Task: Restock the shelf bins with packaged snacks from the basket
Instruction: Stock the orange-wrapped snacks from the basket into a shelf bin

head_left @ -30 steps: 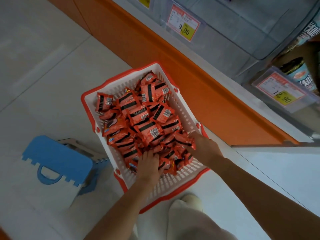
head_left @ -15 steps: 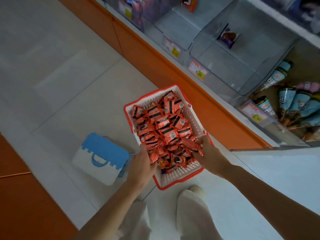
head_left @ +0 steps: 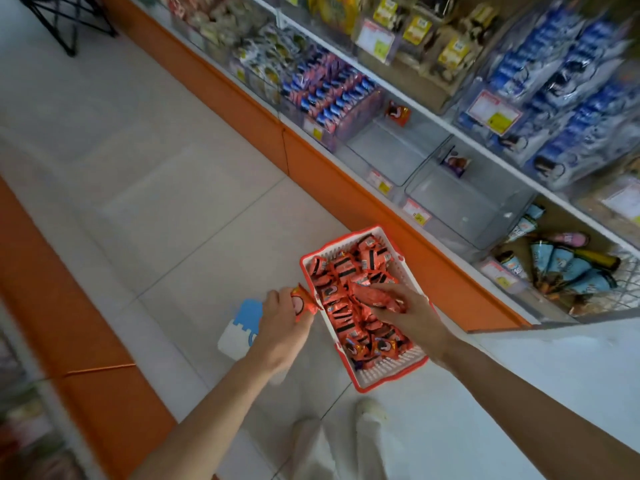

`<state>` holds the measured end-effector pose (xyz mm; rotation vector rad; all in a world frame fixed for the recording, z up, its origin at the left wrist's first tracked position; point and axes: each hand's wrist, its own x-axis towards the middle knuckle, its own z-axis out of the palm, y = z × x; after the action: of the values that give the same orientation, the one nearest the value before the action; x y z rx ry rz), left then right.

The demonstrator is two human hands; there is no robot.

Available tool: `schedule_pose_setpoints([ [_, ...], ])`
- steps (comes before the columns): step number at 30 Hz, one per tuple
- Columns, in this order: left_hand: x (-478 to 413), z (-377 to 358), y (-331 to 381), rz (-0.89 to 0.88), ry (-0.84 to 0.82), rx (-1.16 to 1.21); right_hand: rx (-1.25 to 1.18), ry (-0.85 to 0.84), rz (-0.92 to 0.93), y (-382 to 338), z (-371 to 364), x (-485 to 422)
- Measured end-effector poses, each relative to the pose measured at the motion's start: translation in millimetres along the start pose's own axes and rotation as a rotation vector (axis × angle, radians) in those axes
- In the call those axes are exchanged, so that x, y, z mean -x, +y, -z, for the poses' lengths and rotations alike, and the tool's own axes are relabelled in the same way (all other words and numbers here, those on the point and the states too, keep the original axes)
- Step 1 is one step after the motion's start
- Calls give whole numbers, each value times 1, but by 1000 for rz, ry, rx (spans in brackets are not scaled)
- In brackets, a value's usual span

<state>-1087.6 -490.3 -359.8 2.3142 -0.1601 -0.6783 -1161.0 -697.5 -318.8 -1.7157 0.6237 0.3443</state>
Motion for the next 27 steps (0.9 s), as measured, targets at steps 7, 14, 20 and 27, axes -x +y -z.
schedule_pose_setpoints([
  [7,-5,50,24,-65,155,-158,-25,-14,-126,-48,-5,1],
  [14,-33,91,45,-93,229,-182,92,123,-92,-83,4,-33],
  [20,-70,144,57,-95,239,-189,133,217,-115,-142,-6,-62],
  [27,-129,260,34,-179,223,-308,202,343,-117,-223,-61,-114],
])
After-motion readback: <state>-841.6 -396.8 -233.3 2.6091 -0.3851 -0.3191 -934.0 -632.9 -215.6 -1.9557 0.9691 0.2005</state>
